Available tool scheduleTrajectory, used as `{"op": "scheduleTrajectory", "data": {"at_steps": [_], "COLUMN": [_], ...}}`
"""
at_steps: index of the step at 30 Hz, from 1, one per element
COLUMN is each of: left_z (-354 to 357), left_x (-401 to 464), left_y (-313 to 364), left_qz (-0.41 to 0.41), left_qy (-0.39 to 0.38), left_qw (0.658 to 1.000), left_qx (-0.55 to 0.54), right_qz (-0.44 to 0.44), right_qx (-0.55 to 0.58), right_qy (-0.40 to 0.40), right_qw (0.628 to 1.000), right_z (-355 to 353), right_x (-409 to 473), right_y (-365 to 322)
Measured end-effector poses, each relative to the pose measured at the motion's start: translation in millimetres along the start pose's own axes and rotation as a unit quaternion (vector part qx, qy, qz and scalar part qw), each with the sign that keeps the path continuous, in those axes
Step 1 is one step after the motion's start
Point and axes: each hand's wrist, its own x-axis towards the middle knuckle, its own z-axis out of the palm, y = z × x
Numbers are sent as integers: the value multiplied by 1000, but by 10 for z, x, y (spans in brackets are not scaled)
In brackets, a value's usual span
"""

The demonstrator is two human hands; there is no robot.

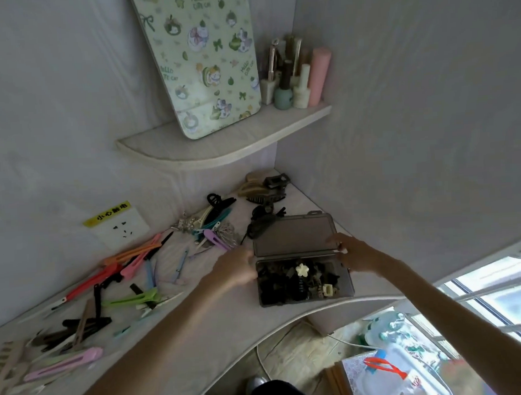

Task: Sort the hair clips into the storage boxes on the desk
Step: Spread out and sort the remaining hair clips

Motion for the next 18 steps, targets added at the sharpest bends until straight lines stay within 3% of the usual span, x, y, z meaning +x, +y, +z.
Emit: {"op": "scheduleTrajectory", "data": {"at_steps": [8, 13, 16, 18], "left_z": [-128, -290, -311, -284], "left_x": [456, 611, 609, 559], "left_y": [228, 75, 21, 9], "left_qz": [27, -8, -23, -19], "left_qy": [53, 82, 68, 55], "left_qw": [997, 982, 963, 959], "left_qx": [-40, -168, -261, -279], "right_qz": [4, -25, -41, -60], "right_qx": [29, 104, 77, 0], "right_qy": [29, 33, 35, 76], "right_qw": [999, 994, 996, 995], "right_z": [-234, -167, -153, -144], "right_x": [375, 599, 658, 652], "right_y": [-15, -123, -230, -285]}}
